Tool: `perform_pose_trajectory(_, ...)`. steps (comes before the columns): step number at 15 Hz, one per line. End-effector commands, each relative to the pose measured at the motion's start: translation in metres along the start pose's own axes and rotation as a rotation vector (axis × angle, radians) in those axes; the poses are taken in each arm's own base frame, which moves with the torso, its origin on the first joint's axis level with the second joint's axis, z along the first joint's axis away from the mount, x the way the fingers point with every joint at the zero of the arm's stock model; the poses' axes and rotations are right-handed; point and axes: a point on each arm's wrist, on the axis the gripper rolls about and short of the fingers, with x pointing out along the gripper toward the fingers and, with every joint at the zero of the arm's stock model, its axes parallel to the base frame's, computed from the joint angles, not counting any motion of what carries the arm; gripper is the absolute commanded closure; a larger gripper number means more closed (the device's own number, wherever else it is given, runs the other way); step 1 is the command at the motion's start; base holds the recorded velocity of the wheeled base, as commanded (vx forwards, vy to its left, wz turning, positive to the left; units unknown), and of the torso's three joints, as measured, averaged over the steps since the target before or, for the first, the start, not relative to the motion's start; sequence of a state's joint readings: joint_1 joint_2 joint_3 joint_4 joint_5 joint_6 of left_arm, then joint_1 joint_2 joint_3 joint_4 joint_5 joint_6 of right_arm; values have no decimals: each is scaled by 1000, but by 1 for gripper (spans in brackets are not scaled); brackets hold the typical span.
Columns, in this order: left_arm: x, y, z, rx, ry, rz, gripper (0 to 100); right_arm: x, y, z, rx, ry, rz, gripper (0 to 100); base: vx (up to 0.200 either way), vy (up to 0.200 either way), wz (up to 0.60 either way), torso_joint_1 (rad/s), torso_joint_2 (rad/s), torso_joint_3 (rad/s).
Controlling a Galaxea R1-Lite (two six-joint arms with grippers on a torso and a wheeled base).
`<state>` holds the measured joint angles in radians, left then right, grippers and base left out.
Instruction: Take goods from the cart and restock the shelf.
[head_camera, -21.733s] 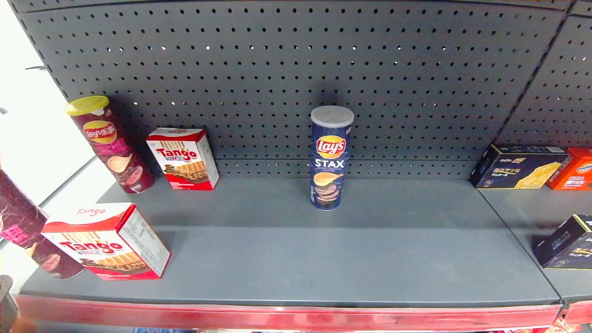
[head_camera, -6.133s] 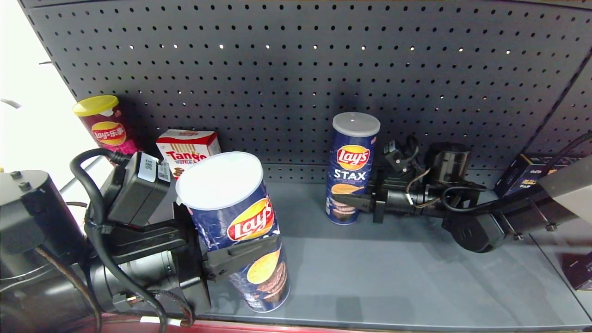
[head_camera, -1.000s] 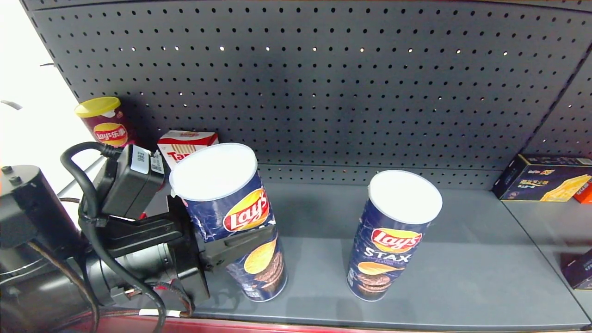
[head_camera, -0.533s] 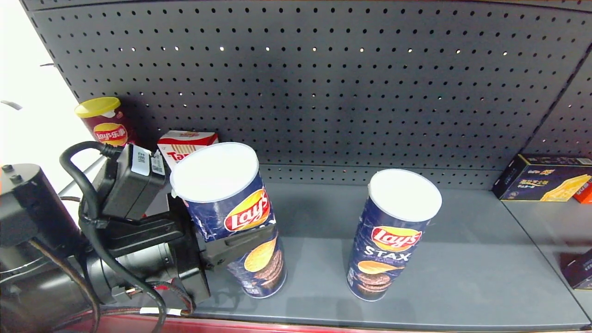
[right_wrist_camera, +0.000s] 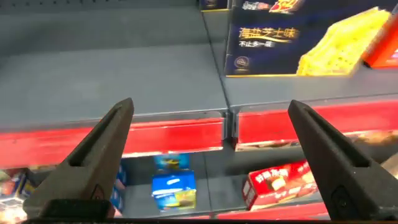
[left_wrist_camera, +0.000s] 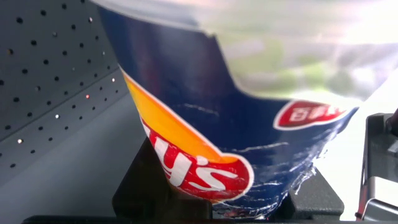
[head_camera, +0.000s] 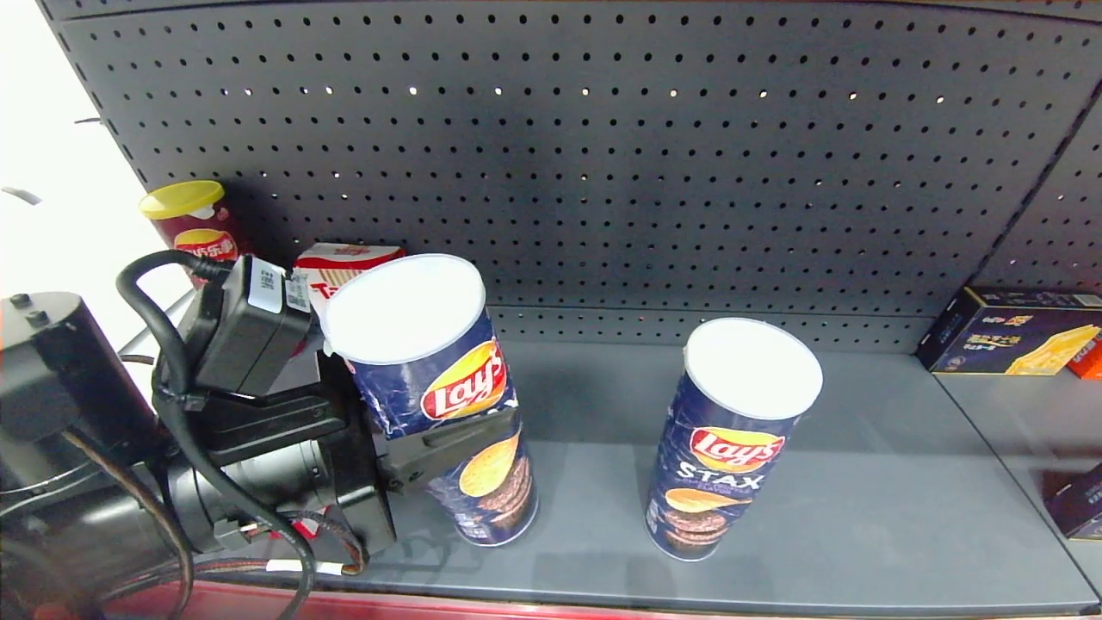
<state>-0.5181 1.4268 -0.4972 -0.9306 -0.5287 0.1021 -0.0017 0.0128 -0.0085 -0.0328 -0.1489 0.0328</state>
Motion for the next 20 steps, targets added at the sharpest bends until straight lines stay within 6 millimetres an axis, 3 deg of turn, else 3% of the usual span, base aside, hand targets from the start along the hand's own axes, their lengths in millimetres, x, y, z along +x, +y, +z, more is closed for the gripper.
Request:
perform_pose_trajectory(1,1,1,-1,-2,5,-3,100,0,0,-1,11,-3,22,0,0,0,0,0,0,0)
perform_pose_trajectory(4,2,1,0,-2,-1,-27,100,0,4,-6,-62,35,174,0,0,0,0,0,0,0)
perform_pose_trajectory(14,9,7,12,-2,-10,-14,100,0,3,-6,-46,33,164,0,0,0,0,0,0,0)
perform_pose_trajectory(17,19,13,20,-3,-9,-22,100,0,3,-6,-46,35,164,0,0,0,0,0,0,0)
perform_pose_trajectory(18,32,22,31,-4,-20,-27,100,0,3,-6,-46,33,164,0,0,0,0,0,0,0)
perform_pose_trajectory(20,34,36,32,-21,23,11,100,0,3,-6,-46,33,164,0,0,0,0,0,0,0)
